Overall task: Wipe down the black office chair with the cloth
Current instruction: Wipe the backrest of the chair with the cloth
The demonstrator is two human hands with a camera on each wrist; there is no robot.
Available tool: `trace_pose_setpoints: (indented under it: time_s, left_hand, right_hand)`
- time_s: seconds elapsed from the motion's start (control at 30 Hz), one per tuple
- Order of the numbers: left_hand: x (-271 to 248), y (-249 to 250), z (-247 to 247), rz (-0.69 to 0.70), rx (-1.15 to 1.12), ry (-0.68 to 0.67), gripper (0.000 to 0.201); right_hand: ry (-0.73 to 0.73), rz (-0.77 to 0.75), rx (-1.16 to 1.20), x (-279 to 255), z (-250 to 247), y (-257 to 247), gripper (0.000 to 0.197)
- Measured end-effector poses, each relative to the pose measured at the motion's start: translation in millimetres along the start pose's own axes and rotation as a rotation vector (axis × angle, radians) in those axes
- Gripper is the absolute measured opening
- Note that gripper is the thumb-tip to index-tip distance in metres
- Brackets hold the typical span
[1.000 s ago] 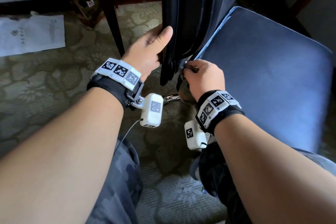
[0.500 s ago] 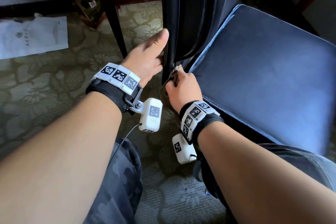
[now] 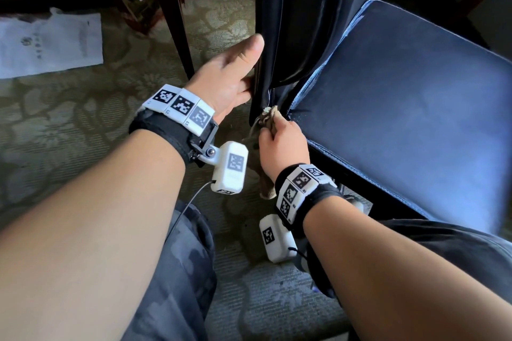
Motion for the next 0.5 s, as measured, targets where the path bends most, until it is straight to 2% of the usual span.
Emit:
trace_pose_setpoints:
  time_s: [0.03, 0.1, 0.2, 0.33, 0.4, 0.47, 0.5]
  left_hand:
    - [0, 1, -1, 0.001, 0.0, -0.003, 0.01]
    - [2, 0, -2, 0.008, -0.004, -0.014, 0.013]
    - [2, 0, -2, 0.021, 0.004, -0.026, 0.032]
    - [1, -1, -2, 0.015, 0.023, -0.065, 0.02]
    - [1, -4, -4, 0.003, 0.015, -0.072, 0.033]
    - [2, -7, -6, -0.01, 0.006, -0.06, 0.058]
    - [2, -8, -7, -0.012, 0.003, -0.06, 0.064]
  right_hand:
    - [0.041, -0.008, 0.034, -4, -6, 1, 0.034]
    - [0.106, -0.014, 0.1, -7, -14, 3, 0.025]
    - [0.14, -0.021, 0.144, -4, -16, 0, 0.031]
    - [0.102, 0.051, 0.127, 3, -2, -3, 0.033]
    - [0.049, 0.117, 0.146, 7, 10, 3, 0.025]
    - [0.0, 0.179, 0.155, 8, 18, 12, 0.018]
    - [-0.009, 0.194, 0.153, 9, 19, 15, 0.015]
Point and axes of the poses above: each hand's wrist, its own x-axis towards the middle knuckle, its own z-axis out of the palm, y = z × x, the point moved 9 cm from there along x, towards the middle knuckle, and after that the axes turned 4 degrees about -y, right-handed, at the moved point
